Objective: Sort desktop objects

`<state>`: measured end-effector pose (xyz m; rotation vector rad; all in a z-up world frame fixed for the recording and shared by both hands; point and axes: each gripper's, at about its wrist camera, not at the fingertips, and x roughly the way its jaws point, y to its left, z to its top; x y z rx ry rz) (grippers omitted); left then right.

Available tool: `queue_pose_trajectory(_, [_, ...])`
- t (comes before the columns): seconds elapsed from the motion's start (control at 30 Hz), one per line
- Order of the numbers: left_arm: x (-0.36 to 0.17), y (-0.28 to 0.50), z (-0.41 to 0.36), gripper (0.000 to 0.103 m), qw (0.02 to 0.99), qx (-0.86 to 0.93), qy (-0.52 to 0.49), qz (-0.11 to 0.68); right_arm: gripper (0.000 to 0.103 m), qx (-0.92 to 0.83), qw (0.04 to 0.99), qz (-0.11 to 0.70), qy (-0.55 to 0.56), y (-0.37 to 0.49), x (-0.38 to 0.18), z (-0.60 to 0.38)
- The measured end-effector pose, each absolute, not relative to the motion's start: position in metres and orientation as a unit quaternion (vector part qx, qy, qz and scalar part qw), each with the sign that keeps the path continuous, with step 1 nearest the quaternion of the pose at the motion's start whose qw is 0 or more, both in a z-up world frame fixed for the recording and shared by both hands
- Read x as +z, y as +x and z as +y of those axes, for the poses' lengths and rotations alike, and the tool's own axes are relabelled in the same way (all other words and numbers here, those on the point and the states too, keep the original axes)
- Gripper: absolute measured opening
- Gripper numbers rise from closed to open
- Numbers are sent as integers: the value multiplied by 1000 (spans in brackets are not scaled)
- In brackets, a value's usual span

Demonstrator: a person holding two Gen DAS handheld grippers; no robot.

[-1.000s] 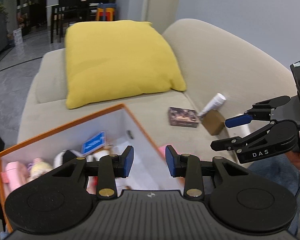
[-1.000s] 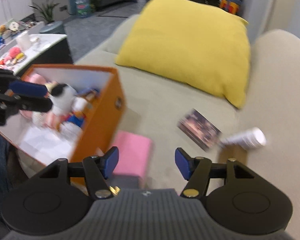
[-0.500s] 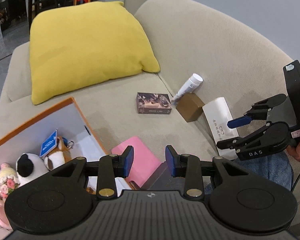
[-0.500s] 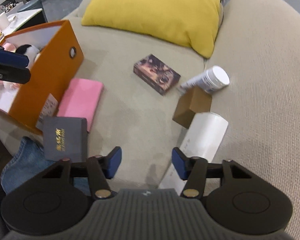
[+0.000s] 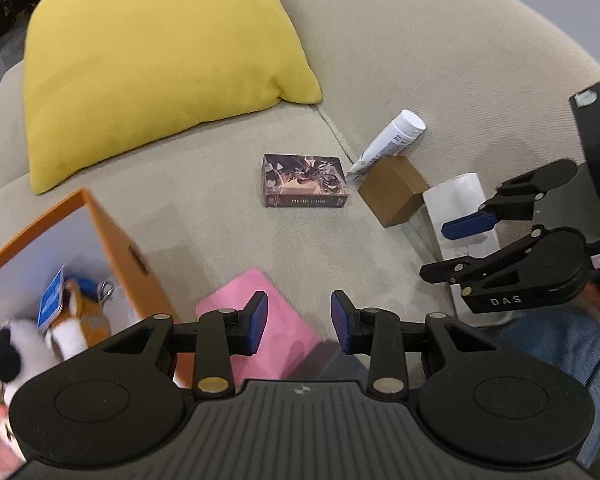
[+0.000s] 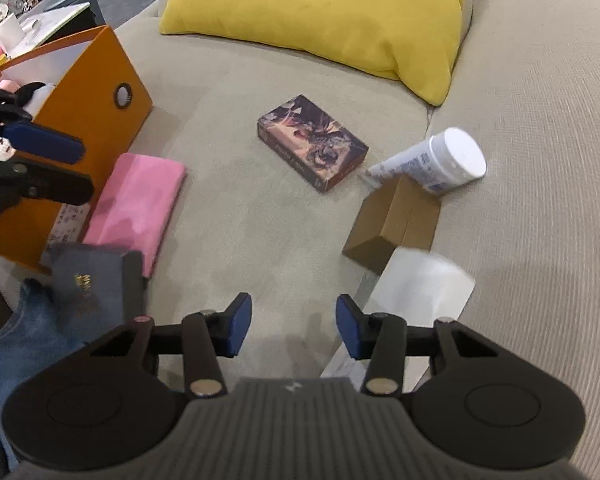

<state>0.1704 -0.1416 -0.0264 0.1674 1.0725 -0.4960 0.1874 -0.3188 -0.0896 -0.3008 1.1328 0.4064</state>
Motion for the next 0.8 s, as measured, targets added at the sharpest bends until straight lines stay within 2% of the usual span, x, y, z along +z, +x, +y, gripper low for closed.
queue_pose_trajectory(0.07, [-30,181,-150,48,824,-236,88,507,49,192,812,530,-151,196,-87,-320])
queue_pose_trajectory(0.37, [-43,233,-166,49,809,-235,97,531,49,195,820,523,-123,246,-75,-326])
queue_pose_trajectory(0.43, [-47,240,-164,49,798,-227,101,549,50,207,812,535,-107,253,-82,-319])
queue_pose_trajectory(0.8, [-44,229,-133,49,806,-221,100,540,50,307,726,615,-8,256,-139,-262])
